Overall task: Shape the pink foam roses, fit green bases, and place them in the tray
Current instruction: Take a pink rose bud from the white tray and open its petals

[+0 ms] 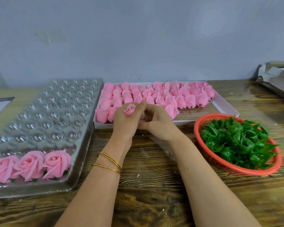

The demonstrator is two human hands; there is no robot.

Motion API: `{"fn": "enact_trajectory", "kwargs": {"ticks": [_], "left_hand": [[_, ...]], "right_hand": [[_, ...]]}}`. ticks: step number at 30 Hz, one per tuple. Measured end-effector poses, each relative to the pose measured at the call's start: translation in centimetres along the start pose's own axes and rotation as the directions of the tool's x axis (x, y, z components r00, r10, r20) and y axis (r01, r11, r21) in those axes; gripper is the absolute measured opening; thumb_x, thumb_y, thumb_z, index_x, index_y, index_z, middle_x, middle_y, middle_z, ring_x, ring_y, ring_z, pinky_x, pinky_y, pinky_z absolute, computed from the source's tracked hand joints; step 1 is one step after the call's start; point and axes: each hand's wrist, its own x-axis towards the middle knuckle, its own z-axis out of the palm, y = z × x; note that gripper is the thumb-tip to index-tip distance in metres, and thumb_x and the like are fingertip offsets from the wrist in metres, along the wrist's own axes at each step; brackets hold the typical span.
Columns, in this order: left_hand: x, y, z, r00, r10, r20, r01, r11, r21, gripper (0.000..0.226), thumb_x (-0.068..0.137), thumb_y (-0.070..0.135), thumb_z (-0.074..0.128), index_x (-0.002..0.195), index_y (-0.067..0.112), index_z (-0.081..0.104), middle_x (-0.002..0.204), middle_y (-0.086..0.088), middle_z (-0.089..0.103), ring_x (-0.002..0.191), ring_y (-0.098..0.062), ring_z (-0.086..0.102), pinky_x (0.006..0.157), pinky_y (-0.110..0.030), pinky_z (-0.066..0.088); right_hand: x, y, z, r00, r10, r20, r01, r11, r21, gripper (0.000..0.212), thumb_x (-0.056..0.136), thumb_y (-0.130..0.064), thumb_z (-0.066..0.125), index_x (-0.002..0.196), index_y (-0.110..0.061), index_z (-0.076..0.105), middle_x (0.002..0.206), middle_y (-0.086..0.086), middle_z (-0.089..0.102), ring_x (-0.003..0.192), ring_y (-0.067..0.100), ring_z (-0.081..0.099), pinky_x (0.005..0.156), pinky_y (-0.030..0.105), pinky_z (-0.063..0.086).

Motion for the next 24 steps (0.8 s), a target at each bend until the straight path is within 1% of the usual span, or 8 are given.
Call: {"fn": "enact_trajectory", "kwargs": {"ticks": [4, 7, 10, 13, 15, 18, 22, 24], "left_hand": [[-0.10, 0.34, 0.01, 1.000, 0.022, 0.017, -0.022, 1.000, 0.014, 0.020, 0.072, 0.044, 0.074, 0.058, 0.031, 0.069, 0.061, 0.009, 0.064, 0.070, -0.011, 0.064, 0.078, -0.041, 0.057], [-0.06, 0.44, 0.06, 1.000, 0.018, 0.010, -0.018, 1.000, 0.009, 0.019, 0.072, 0.042, 0.074, 0.056, 0.033, 0.069, 0.059, 0.010, 0.062, 0.067, -0.009, 0.062, 0.075, -0.040, 0.056], [0.02, 0.37, 0.10, 1.000, -0.001, 0.004, 0.001, 1.000, -0.005, 0.022, 0.074, 0.043, 0.073, 0.057, 0.030, 0.069, 0.061, 0.005, 0.061, 0.069, -0.013, 0.062, 0.078, -0.044, 0.058], [0.07, 0.33, 0.21, 1.000, -0.023, -0.011, 0.022, 0.999, -0.036, 0.026, 0.082, 0.039, 0.070, 0.059, 0.027, 0.067, 0.066, -0.002, 0.061, 0.073, -0.020, 0.065, 0.089, -0.054, 0.056], [-0.02, 0.47, 0.31, 0.999, -0.032, -0.024, 0.031, 0.998, -0.055, 0.025, 0.082, 0.040, 0.069, 0.066, 0.022, 0.068, 0.074, -0.013, 0.061, 0.074, -0.022, 0.067, 0.091, -0.056, 0.055], [-0.08, 0.58, 0.34, 0.998, -0.049, -0.045, 0.046, 0.997, -0.058, 0.033, 0.077, 0.047, 0.068, 0.075, 0.014, 0.069, 0.080, -0.017, 0.062, 0.077, -0.024, 0.067, 0.088, -0.051, 0.057], [-0.03, 0.49, 0.19, 0.999, -0.043, -0.029, 0.042, 0.999, -0.033, 0.020, 0.080, 0.044, 0.071, 0.066, 0.030, 0.075, 0.074, -0.001, 0.072, 0.078, -0.016, 0.071, 0.076, -0.037, 0.057], [-0.04, 0.39, 0.07, 0.999, -0.039, -0.006, 0.038, 0.998, -0.047, 0.015, 0.078, 0.040, 0.074, 0.067, 0.030, 0.076, 0.074, 0.001, 0.072, 0.080, -0.017, 0.071, 0.076, -0.037, 0.057]], "right_hand": [[-0.28, -0.25, -0.14, 0.997, 0.035, 0.061, -0.037, 0.999, 0.020, 0.036, 0.086, 0.009, 0.063, 0.115, -0.012, 0.064, 0.100, 0.013, 0.068, 0.097, 0.019, 0.064, 0.097, 0.034, 0.051], [-0.35, -0.32, -0.11, 0.997, 0.048, 0.067, -0.049, 0.999, 0.023, 0.039, 0.087, 0.010, 0.061, 0.122, -0.007, 0.061, 0.109, 0.024, 0.066, 0.106, 0.032, 0.063, 0.103, 0.041, 0.048], [-0.48, -0.61, 0.06, 0.997, 0.048, 0.056, -0.049, 0.999, 0.014, 0.036, 0.085, 0.012, 0.062, 0.116, -0.006, 0.063, 0.104, 0.019, 0.066, 0.096, 0.023, 0.062, 0.095, 0.031, 0.051], [-0.36, -0.68, 0.16, 0.998, 0.051, 0.037, -0.051, 0.999, -0.005, 0.036, 0.079, 0.016, 0.065, 0.111, 0.001, 0.064, 0.108, 0.032, 0.064, 0.091, 0.021, 0.061, 0.093, 0.039, 0.052], [-0.29, -0.68, 0.27, 0.998, 0.044, 0.033, -0.044, 0.999, -0.018, 0.036, 0.077, 0.016, 0.068, 0.108, -0.002, 0.064, 0.104, 0.027, 0.067, 0.089, 0.021, 0.063, 0.092, 0.040, 0.053], [-0.20, -0.51, 0.52, 1.000, 0.015, 0.000, -0.015, 0.997, -0.069, 0.038, 0.075, 0.011, 0.073, 0.101, -0.014, 0.063, 0.097, 0.014, 0.067, 0.087, 0.023, 0.066, 0.088, 0.038, 0.055], [0.04, -0.10, 0.75, 0.999, 0.011, -0.043, -0.015, 0.996, -0.085, 0.037, 0.077, 0.008, 0.073, 0.111, 0.000, 0.060, 0.104, 0.025, 0.067, 0.096, 0.038, 0.066, 0.091, 0.047, 0.054], [0.06, -0.08, 0.68, 1.000, 0.013, -0.011, -0.013, 0.998, -0.069, 0.039, 0.080, 0.008, 0.070, 0.116, -0.001, 0.060, 0.102, 0.019, 0.067, 0.093, 0.032, 0.066, 0.094, 0.048, 0.053]]}}
